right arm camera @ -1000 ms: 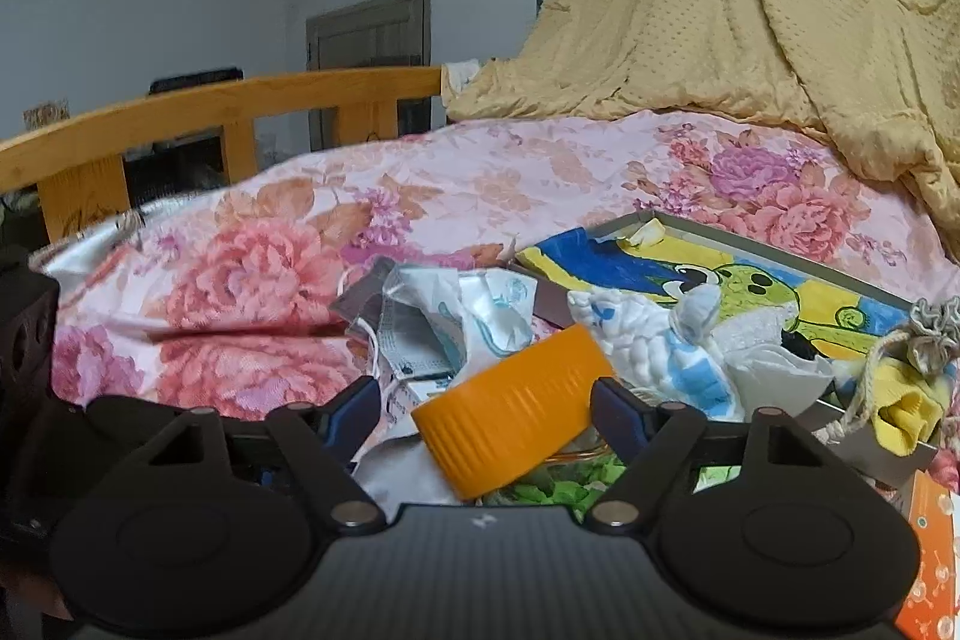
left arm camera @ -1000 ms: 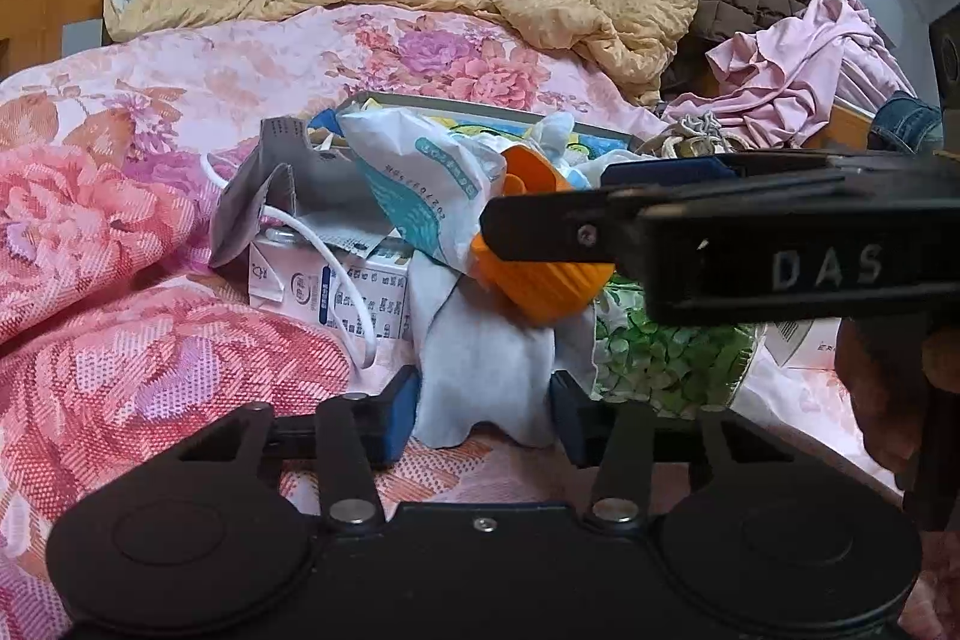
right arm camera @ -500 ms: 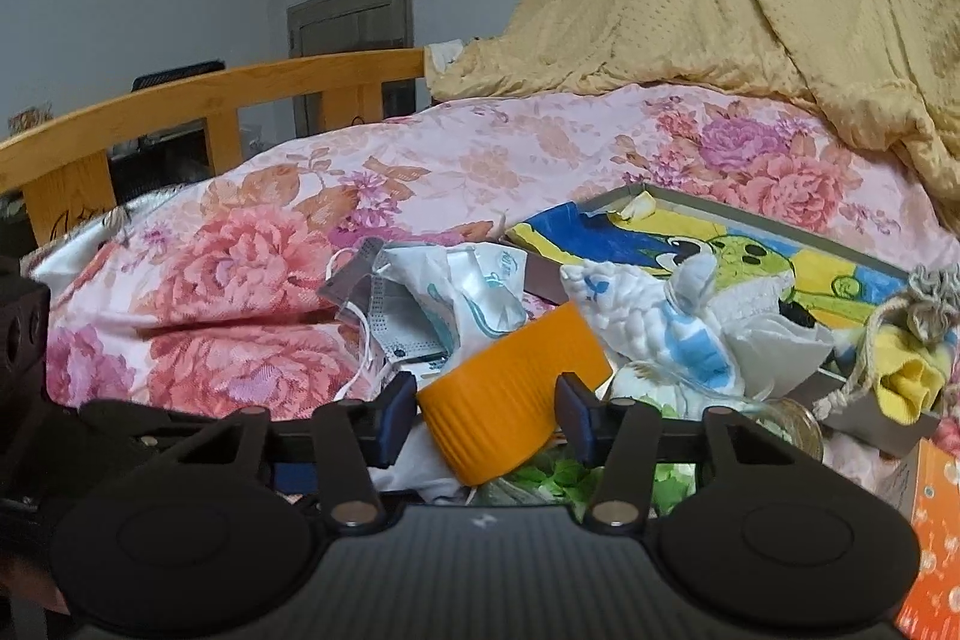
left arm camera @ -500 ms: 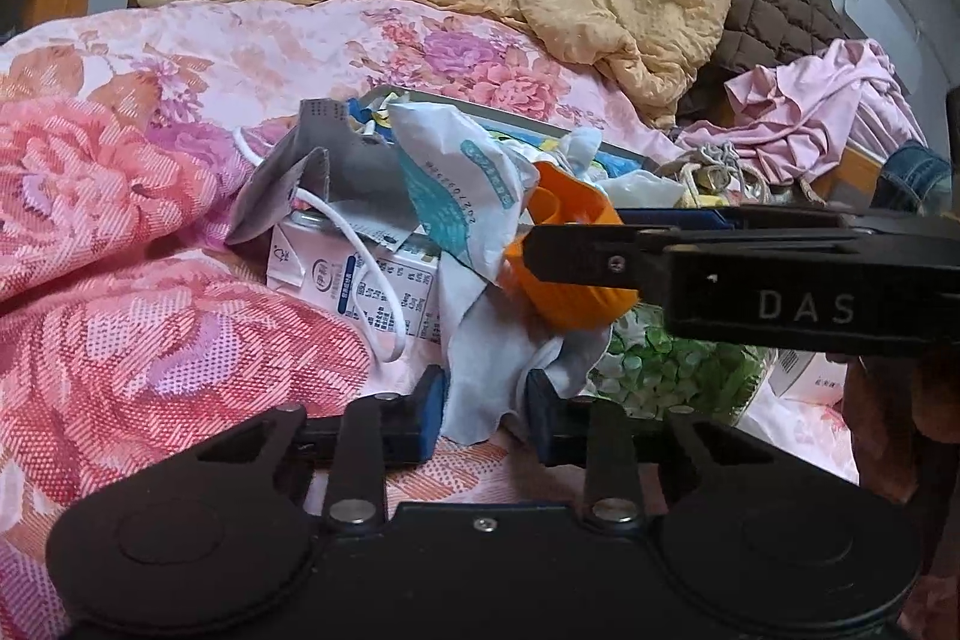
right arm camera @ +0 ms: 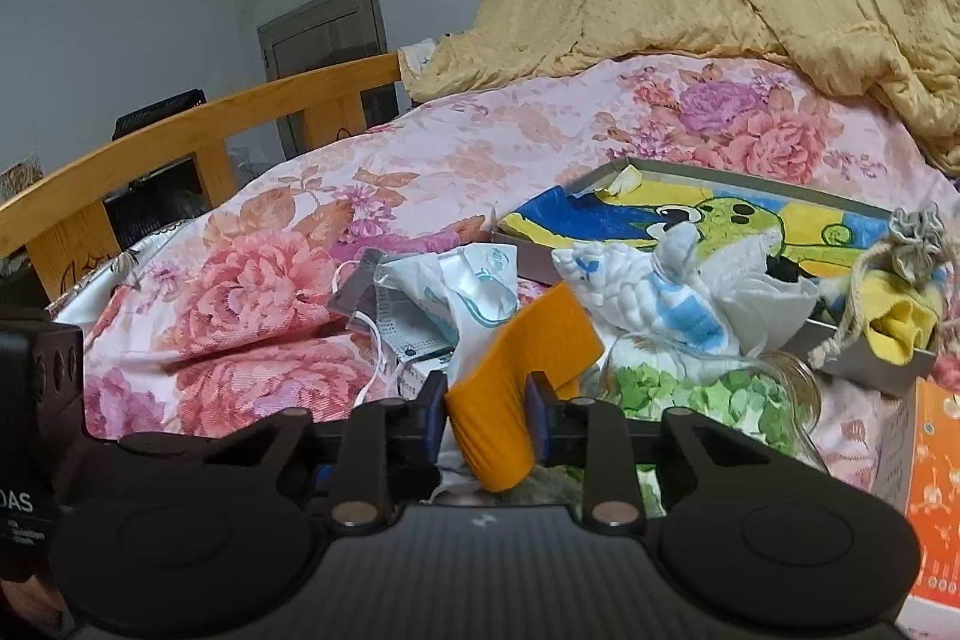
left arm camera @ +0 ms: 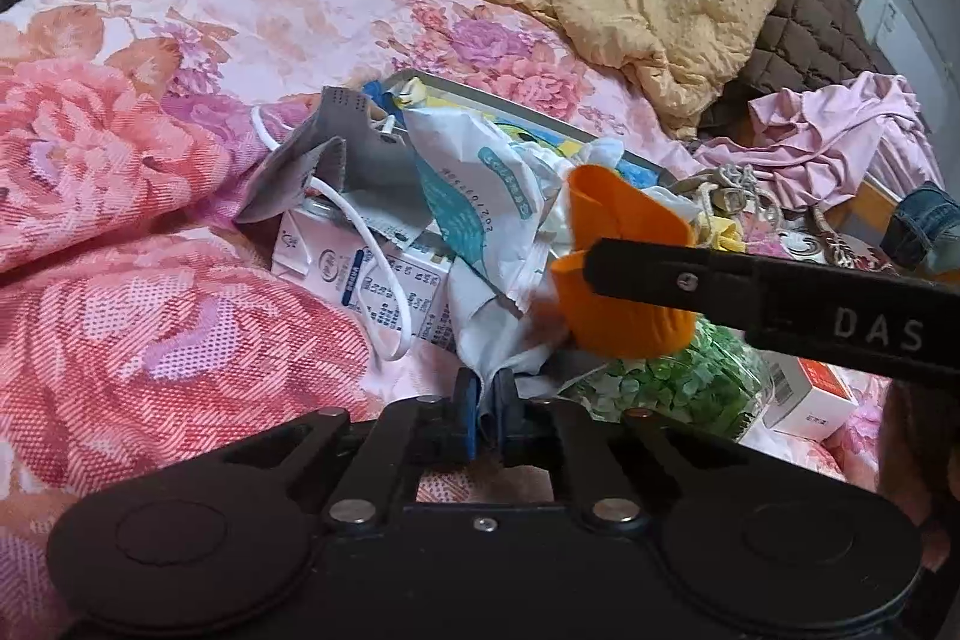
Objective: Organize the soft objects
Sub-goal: 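Carry the grey cloth with the left tool while the right tool carries the orange cap to the painting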
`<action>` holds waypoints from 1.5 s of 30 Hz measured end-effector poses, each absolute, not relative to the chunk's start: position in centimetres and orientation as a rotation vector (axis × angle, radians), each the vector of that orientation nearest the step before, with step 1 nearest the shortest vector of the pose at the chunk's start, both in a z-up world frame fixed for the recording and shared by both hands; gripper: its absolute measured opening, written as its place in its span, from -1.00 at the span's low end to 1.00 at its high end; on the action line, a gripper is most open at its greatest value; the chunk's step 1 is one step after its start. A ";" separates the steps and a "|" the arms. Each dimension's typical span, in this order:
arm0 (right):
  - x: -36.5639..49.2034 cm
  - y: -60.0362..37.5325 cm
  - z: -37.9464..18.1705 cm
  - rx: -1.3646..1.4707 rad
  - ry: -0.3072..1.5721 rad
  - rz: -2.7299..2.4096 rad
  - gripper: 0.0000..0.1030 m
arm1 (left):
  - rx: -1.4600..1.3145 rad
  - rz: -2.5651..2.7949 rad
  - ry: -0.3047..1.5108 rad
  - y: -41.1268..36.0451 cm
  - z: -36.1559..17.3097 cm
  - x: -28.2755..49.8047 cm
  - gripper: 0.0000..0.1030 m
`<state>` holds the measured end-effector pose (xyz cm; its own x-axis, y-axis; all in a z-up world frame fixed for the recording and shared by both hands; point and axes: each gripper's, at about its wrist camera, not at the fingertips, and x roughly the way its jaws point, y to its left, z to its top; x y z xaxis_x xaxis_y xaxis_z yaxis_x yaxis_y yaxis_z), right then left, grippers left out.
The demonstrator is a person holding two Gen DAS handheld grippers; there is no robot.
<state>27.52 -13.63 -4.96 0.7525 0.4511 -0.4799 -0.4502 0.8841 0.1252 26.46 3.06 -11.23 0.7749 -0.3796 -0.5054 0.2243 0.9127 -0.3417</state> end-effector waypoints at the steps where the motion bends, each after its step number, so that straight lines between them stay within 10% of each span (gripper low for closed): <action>1: 27.4 -13.8 -4.9 0.007 0.529 0.494 -0.48 | -0.267 -0.321 0.602 3.0 -11.1 26.3 -0.92; 45: 21.7 -23.4 2.5 0.165 0.322 0.496 -0.56 | -0.157 -0.322 0.522 -4.0 6.3 22.5 -0.95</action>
